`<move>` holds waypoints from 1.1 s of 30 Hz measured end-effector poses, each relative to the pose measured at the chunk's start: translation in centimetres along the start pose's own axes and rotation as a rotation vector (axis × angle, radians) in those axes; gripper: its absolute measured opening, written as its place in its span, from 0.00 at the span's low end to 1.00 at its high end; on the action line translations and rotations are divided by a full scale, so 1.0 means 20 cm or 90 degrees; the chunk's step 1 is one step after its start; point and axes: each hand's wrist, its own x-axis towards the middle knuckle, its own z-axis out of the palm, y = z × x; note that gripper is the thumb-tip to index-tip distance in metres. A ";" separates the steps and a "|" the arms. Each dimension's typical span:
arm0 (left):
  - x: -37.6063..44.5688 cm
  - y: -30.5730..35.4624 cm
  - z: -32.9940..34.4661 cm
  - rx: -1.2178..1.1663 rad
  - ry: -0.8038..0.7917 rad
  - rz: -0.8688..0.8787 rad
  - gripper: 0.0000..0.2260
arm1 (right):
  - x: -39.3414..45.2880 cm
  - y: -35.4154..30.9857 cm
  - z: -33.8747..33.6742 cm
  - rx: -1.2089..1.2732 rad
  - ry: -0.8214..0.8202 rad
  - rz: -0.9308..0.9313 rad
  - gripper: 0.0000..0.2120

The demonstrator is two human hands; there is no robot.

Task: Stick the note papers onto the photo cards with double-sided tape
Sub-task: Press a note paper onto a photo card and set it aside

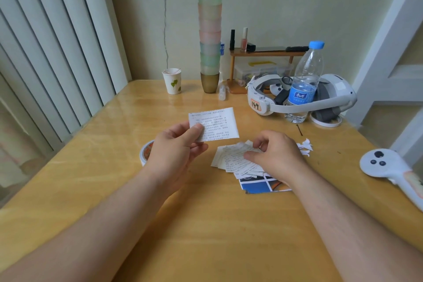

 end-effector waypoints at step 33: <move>-0.08 -0.02 0.06 -0.009 -0.125 -0.033 0.11 | -0.13 -0.14 -0.11 0.544 -0.125 0.016 0.05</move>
